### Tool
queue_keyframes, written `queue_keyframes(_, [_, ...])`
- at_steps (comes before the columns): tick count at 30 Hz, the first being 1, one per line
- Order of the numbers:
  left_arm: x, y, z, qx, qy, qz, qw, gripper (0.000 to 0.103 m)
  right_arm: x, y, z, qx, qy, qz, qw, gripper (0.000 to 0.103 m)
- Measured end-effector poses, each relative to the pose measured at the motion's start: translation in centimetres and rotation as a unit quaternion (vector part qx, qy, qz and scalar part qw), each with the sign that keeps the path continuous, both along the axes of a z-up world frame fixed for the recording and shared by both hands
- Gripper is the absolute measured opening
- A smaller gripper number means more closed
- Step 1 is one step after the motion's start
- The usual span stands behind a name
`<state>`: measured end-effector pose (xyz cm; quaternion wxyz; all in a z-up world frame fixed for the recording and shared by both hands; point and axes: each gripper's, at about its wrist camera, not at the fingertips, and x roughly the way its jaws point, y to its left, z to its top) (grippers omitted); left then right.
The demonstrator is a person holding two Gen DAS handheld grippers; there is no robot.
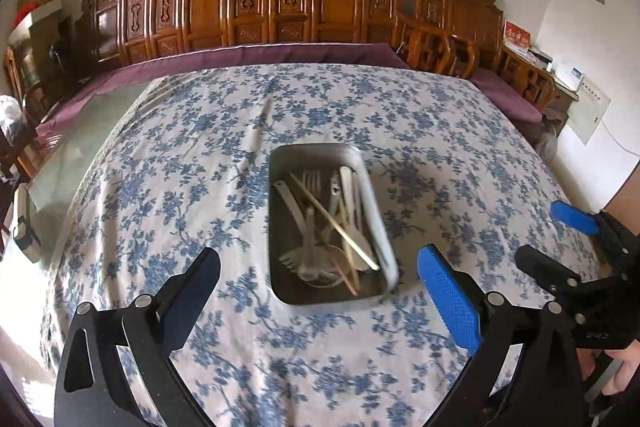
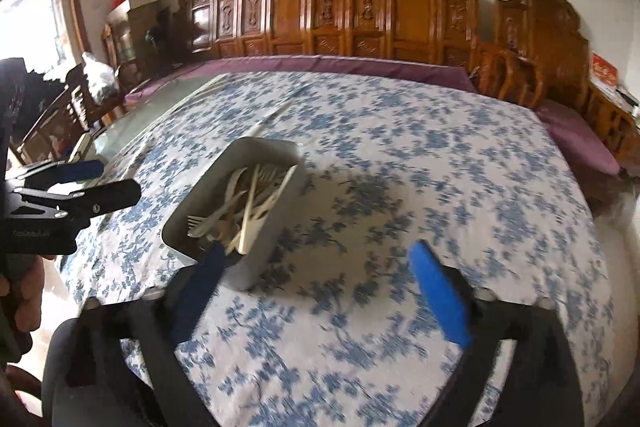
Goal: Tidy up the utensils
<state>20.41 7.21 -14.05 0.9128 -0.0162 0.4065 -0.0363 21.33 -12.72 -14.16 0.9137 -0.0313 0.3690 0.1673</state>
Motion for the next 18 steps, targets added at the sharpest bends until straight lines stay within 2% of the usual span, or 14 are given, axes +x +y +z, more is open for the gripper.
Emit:
queue_keyframes(4, [-1.6,-2.0,0.8,0.002,-0.003,-0.005,1.0000,0.095,-1.6,-2.3,1.0,0.003,0.000,-0.021,1.000,0.101])
queue_keyframes(14, [-5.7,-6.2,5.7,-0.007,-0.043,-0.016,0.9989,0.095,-5.8,-6.7,5.6,0.023,-0.048,-0.062,0.997,0.101])
queue_keyframes(18, [-7.2,-7.4,7.1,0.002,-0.060,-0.017,0.9980,0.096,-7.0,-7.8,6.9,0.025,-0.061,-0.072,0.995,0.101])
